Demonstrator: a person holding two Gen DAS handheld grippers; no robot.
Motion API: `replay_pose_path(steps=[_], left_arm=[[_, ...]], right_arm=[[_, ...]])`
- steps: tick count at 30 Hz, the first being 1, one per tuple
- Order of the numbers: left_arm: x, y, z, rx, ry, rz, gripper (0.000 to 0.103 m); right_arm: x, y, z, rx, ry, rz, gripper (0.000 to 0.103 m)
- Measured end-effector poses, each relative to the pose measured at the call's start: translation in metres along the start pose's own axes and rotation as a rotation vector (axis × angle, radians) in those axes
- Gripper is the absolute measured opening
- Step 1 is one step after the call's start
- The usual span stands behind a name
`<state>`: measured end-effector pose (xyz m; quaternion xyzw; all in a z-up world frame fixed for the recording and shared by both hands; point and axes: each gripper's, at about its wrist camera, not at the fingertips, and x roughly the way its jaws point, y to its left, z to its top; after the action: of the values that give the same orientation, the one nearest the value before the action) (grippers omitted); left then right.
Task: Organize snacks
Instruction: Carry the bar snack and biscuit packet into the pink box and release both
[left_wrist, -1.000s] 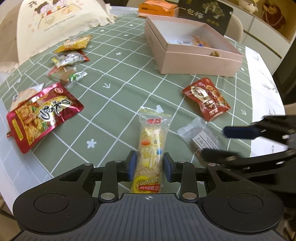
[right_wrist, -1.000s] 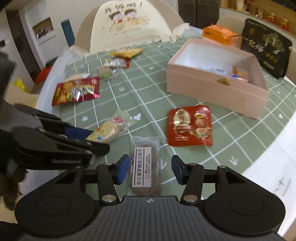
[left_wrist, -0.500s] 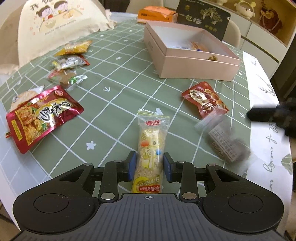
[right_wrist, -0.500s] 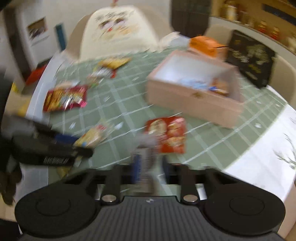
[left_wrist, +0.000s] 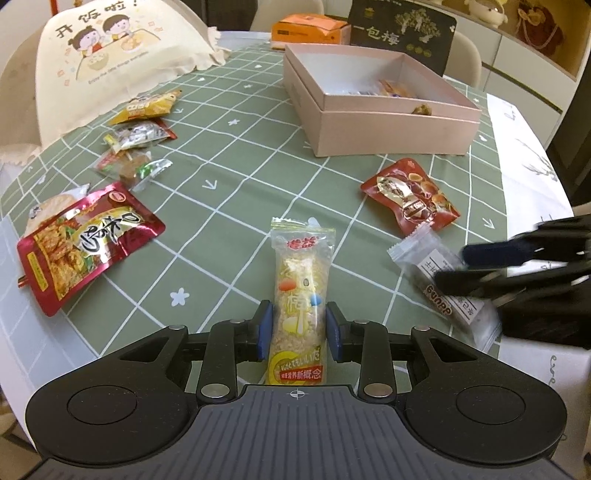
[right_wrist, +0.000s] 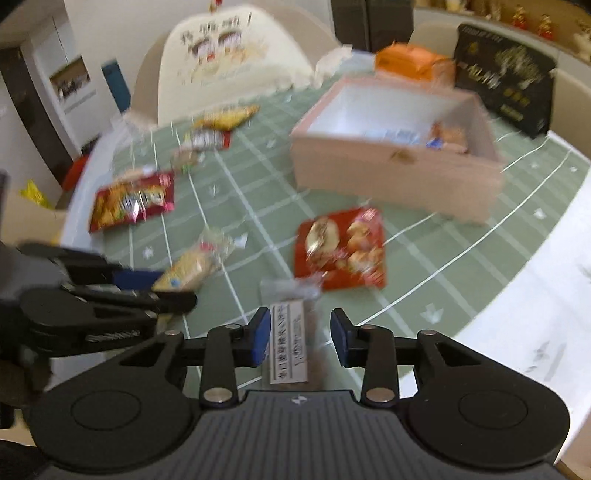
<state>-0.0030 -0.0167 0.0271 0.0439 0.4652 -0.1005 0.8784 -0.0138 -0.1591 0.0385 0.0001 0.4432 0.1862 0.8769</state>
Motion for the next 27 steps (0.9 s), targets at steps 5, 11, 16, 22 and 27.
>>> replay_pose_path(steps=[5,11,16,22,27], left_arm=[[0.0,0.002,-0.003,-0.001,-0.014,-0.008,0.036],[-0.001,0.004,-0.002,-0.038,-0.017,-0.013,0.035],[-0.032,0.008,0.015,-0.109,-0.167,-0.097,0.033],[-0.074,-0.002,0.131,-0.094,-0.427,-0.214,0.033],[-0.022,-0.01,0.199,-0.13,-0.455,-0.219,0.033]], right_arm=[[0.017,0.027,-0.01,-0.162,0.014,-0.076,0.039],[-0.021,0.02,-0.002,-0.149,-0.039,-0.027,0.038],[-0.061,-0.019,0.023,0.035,-0.125,0.03,0.038],[-0.098,-0.053,0.043,0.133,-0.221,-0.009,0.038],[-0.1,-0.061,0.052,0.183,-0.241,-0.044,0.038]])
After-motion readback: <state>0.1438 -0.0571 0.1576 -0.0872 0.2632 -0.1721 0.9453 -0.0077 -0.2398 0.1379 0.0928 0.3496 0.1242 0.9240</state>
